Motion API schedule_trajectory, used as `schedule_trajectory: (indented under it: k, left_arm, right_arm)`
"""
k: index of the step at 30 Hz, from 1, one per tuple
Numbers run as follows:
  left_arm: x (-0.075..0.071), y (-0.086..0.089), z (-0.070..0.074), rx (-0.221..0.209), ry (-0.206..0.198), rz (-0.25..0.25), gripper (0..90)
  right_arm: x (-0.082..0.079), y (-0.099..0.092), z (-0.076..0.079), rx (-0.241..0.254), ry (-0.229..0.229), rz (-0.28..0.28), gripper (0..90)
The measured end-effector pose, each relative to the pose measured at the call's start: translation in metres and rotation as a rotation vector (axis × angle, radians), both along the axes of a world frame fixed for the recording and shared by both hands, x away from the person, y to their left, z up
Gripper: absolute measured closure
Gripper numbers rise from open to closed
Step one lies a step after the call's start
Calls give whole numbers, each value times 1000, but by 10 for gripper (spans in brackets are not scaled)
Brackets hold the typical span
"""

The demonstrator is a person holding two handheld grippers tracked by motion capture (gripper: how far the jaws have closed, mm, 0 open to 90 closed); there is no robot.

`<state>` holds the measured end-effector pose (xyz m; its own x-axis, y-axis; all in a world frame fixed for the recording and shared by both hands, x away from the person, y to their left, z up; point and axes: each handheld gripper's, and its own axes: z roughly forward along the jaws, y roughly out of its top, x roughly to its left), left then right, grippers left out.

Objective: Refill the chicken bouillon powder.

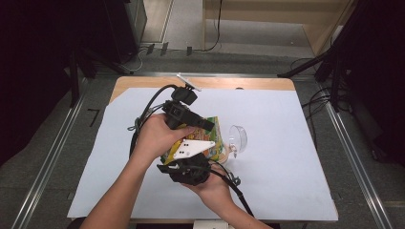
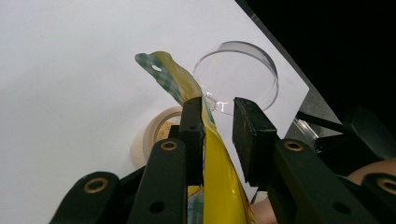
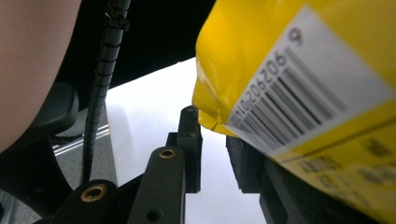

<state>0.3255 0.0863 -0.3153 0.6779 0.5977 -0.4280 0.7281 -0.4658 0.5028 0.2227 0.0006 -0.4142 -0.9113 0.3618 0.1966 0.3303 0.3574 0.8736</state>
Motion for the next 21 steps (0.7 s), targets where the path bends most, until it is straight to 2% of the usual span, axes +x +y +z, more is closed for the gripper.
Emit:
schedule_trajectory:
  k: [7, 11, 14, 21]
  left_arm:
    - [0, -1, -1, 5, -2, -5, 745]
    - [1, 1, -3, 4, 12, -2, 749]
    - [2, 4, -6, 8, 27, -1, 752]
    - [1, 11, -8, 7, 47, 1, 760]
  right_arm:
    - [0, -1, -1, -1, -1, -3, 772]
    - [0, -1, -2, -6, -7, 1, 767]
    - [0, -1, -5, -11, -27, 3, 738]
    - [-1, 1, -8, 0, -14, 27, 673]
